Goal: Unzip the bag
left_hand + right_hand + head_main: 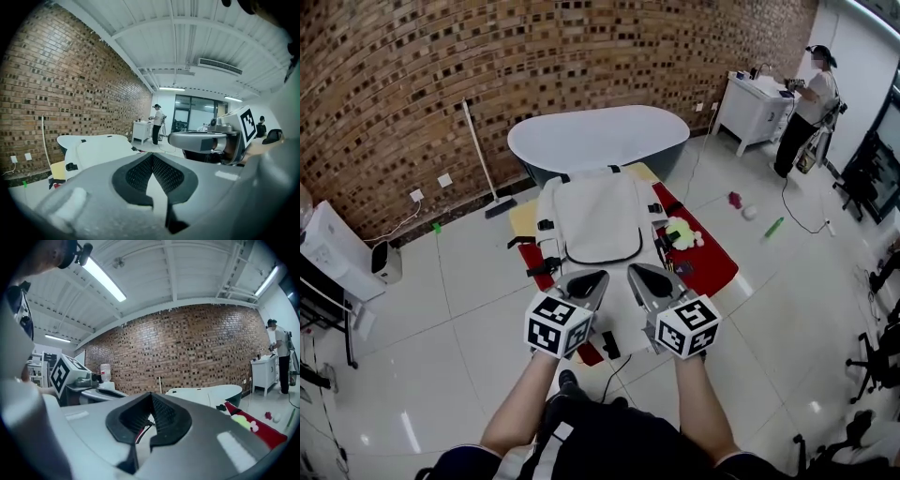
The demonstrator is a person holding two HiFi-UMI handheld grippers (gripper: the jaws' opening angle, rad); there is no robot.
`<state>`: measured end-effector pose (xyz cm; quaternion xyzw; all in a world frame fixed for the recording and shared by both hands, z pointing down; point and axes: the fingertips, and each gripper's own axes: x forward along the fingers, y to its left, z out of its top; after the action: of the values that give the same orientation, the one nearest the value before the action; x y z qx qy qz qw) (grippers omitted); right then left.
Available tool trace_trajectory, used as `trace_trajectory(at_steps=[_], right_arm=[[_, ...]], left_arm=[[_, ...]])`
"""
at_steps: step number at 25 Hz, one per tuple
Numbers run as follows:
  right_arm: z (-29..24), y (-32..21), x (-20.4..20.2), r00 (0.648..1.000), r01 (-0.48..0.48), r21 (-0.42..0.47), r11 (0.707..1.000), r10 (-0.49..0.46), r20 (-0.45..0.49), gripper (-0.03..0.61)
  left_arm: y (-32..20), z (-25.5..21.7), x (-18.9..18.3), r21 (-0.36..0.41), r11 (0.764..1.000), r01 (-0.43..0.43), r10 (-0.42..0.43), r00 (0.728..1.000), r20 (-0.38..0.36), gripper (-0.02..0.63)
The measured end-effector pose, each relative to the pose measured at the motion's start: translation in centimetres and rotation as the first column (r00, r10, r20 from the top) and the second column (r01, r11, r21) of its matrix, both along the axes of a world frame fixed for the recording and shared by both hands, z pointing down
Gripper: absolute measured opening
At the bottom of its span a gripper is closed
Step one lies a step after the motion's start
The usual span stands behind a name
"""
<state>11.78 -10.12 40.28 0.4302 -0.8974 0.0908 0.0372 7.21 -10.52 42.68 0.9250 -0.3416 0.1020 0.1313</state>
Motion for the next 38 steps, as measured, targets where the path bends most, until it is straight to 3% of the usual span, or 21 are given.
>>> trace_trajectory(at_steps=[14, 38], right_arm=[[-3.0, 4.3, 3.9, 1.0, -0.004, 0.096, 0.995, 0.002, 0.028, 0.005], [-4.8, 6.9, 5.0, 0.999, 0.0, 0.128, 0.992, -0.006, 0.047, 0.006]], left_arm=[[3.7, -2.8, 4.9, 0.051, 0.998, -0.045, 0.046, 0.999, -0.023, 0.0], [6.2, -4.3, 6.4, 0.08, 0.996, -0.05, 0.054, 0.997, -0.05, 0.0]])
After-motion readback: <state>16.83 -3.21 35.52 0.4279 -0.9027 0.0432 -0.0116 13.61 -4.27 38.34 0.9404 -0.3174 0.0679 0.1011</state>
